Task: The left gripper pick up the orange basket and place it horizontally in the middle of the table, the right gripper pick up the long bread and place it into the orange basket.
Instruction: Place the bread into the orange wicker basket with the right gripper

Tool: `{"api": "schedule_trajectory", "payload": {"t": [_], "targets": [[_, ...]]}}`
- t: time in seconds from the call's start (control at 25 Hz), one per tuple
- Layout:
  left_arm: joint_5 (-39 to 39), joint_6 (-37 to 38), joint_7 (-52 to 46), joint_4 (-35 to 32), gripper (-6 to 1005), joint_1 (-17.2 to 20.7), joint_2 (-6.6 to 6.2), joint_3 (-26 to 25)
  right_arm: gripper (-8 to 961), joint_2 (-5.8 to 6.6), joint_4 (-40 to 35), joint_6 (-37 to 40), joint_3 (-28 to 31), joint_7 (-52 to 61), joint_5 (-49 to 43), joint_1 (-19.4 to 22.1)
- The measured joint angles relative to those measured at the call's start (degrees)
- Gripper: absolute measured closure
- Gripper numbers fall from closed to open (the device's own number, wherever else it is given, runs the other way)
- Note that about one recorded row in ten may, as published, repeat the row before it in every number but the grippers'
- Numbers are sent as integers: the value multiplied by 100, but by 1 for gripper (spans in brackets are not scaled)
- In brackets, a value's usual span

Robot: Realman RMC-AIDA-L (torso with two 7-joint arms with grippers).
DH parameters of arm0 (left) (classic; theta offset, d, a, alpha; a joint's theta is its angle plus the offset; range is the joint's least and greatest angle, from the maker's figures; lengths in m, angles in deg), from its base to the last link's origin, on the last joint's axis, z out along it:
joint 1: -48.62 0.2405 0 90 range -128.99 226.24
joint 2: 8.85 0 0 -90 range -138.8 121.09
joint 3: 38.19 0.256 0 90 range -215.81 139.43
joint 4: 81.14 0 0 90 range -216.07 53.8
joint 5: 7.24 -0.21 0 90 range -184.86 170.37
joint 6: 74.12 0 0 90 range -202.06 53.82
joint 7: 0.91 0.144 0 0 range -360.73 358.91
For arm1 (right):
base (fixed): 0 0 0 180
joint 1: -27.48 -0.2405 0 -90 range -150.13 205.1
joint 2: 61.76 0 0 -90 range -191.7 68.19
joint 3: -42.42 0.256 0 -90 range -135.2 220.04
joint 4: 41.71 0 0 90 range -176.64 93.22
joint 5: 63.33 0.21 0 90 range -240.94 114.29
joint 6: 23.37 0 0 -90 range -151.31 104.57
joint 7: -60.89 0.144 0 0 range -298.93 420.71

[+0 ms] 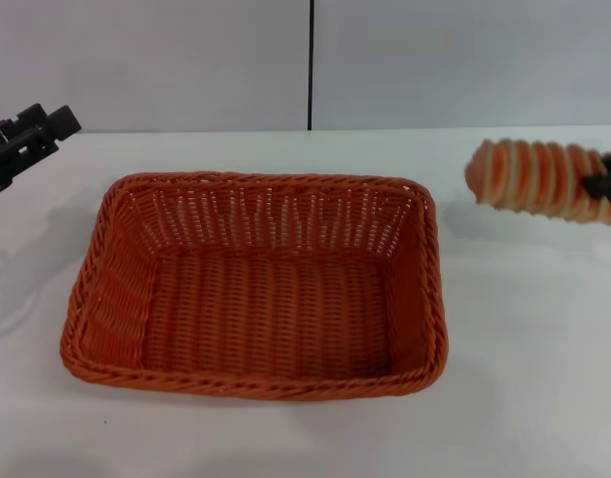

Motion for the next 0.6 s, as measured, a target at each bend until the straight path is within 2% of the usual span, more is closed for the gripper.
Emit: {"api": "schedule_trajectory", "payload": {"t": [0.2,0.28,0.32,0.44,0.48,0.52,0.6], "targets": [[3,10,8,34,263,15,0,-6,730,0,-397,37,-44,25,590,-61],[3,11,15,44,263,26,0,-6,742,13,-347,-66,-76,-67,1153,-179],[4,11,16,48,263,28,0,-6,750,13,-347,-66,-76,-67,1153,-179],[4,15,17,55,263,25,0,-5,772,10,107,-322,-168,-274,1679,-415],[4,23,17,60,263,20,0,-5,780,4,595,-619,-251,-475,2010,-564],[4,23,17,60,263,20,0,-5,788,4,595,-619,-251,-475,2010,-564],[4,65,17,84,263,18,0,-7,805,5,1218,-956,-302,-754,2434,-711]]}}
